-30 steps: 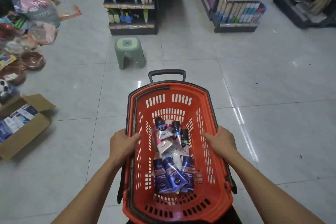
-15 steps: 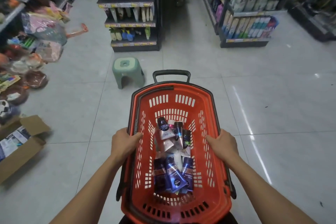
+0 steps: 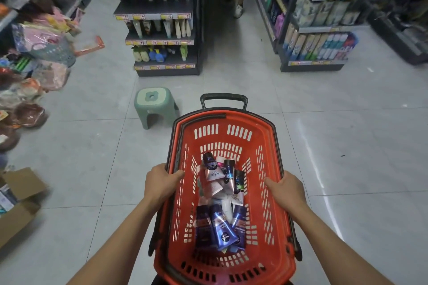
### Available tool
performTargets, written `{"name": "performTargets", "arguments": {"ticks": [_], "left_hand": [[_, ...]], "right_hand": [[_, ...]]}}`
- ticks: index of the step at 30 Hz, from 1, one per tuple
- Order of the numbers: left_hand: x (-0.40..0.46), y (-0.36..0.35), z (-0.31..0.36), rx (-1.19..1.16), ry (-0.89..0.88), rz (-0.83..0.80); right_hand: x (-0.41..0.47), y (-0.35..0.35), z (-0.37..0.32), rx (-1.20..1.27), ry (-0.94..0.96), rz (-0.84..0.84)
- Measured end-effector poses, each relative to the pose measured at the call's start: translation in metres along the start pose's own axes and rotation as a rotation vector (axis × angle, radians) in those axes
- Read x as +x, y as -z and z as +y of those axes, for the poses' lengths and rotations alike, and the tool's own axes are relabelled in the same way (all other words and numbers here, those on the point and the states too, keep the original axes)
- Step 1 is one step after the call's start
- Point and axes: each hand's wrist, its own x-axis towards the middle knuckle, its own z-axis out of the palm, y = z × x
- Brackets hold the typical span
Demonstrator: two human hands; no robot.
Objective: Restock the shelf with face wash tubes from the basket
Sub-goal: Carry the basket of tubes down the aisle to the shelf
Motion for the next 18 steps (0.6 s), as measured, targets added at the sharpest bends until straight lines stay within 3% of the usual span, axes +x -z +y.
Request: {"name": "performTargets", "arguments": {"ticks": [18], "left_hand": [[0.251, 0.103, 0.094, -0.049, -0.019, -0.106]], "right_hand": [[0.156, -0.052, -0.215, -0.052, -0.056, 0.076]]}}
